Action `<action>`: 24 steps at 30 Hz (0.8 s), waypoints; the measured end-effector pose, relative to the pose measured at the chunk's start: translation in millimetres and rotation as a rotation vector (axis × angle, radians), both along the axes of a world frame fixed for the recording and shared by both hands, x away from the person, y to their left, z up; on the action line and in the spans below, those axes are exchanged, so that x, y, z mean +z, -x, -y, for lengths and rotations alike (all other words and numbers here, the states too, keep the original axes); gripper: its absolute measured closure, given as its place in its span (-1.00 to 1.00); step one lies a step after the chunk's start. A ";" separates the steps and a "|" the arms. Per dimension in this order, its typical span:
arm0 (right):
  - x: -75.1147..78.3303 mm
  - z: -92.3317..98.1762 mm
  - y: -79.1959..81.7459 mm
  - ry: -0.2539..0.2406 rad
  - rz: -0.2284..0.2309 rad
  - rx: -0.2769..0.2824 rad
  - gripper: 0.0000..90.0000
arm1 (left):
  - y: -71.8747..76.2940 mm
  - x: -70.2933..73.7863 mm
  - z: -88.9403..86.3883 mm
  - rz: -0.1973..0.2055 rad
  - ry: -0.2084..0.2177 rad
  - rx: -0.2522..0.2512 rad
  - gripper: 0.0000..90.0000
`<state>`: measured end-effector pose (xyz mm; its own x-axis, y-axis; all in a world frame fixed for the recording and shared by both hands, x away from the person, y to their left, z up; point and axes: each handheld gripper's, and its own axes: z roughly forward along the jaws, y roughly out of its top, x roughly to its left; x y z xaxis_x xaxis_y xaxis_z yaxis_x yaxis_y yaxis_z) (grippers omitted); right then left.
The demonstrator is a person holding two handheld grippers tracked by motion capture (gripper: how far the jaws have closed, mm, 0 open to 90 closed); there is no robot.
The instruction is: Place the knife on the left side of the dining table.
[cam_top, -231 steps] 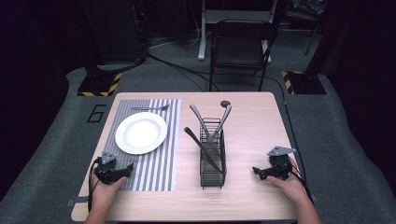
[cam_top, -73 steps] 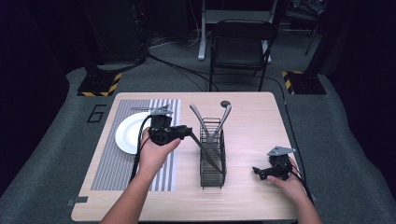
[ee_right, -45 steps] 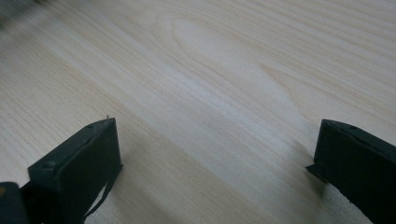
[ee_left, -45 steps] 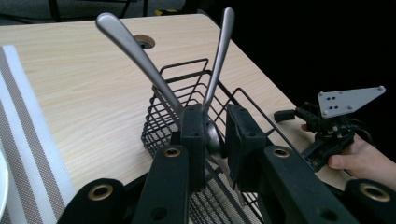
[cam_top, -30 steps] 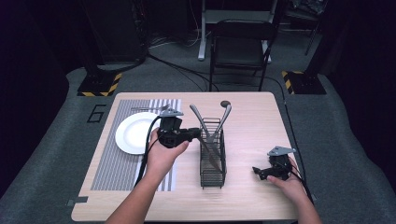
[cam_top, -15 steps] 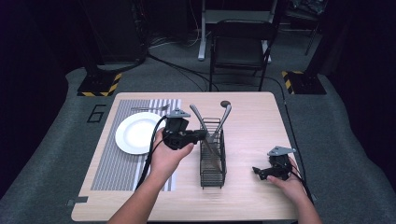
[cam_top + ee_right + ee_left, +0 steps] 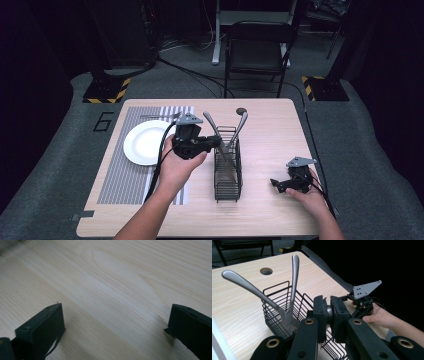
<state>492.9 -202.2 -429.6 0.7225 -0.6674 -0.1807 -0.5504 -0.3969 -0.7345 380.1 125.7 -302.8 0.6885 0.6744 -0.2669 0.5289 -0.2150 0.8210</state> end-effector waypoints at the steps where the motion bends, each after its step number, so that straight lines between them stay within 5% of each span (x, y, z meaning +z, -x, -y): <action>1: 0.0 0.0 0.0 0.000 0.000 0.000 -1.00 | 0.7 1.7 -0.8 0.003 0.001 0.000 0.86; 24: 0.0 0.0 0.0 0.000 -0.001 0.000 -1.00 | 31.2 51.7 -40.5 0.119 0.077 0.037 0.86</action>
<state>493.0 -202.3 -429.6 0.7223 -0.6674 -0.1814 -0.5508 -0.3966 -0.7344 348.9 166.2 -251.1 0.6930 0.6808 -0.2372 0.4337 -0.1308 0.8915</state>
